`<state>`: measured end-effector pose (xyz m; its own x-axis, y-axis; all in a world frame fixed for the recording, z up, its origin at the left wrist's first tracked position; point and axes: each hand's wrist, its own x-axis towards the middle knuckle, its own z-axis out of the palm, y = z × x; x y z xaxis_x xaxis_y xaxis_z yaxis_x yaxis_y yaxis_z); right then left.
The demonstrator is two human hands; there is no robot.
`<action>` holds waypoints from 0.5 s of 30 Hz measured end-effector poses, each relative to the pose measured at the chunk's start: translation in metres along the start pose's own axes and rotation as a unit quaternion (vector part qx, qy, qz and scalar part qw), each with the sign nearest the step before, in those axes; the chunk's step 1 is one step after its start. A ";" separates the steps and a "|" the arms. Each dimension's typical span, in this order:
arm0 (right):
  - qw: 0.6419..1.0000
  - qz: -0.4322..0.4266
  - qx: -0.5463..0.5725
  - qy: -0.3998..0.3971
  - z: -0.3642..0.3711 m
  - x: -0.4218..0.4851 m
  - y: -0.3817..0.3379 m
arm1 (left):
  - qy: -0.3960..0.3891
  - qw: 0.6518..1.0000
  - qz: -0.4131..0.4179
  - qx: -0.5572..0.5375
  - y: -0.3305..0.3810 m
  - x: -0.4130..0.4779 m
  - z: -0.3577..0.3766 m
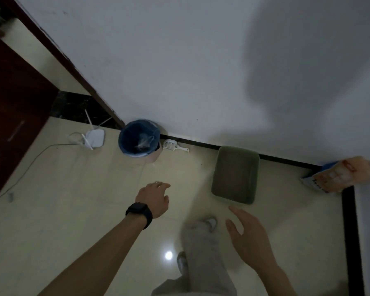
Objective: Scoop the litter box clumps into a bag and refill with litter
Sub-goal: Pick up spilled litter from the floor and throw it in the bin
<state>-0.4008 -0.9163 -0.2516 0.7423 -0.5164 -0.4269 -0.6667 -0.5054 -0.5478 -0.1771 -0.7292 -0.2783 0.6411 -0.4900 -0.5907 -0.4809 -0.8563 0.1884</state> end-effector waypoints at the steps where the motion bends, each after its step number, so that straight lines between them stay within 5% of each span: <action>1: 1.000 0.003 0.000 -0.012 0.010 0.012 -0.002 | -0.011 1.000 -0.002 0.001 -0.006 0.012 0.002; 15: 0.979 0.066 -0.055 -0.186 0.219 0.265 0.038 | -0.151 0.986 0.035 0.056 -0.084 0.275 0.114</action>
<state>-0.2146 -0.9212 -0.5434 0.6086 -0.3049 -0.7325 -0.7465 -0.5331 -0.3983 -0.0284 -0.7731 -0.5463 0.4045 -0.4621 -0.7892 -0.5919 -0.7901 0.1593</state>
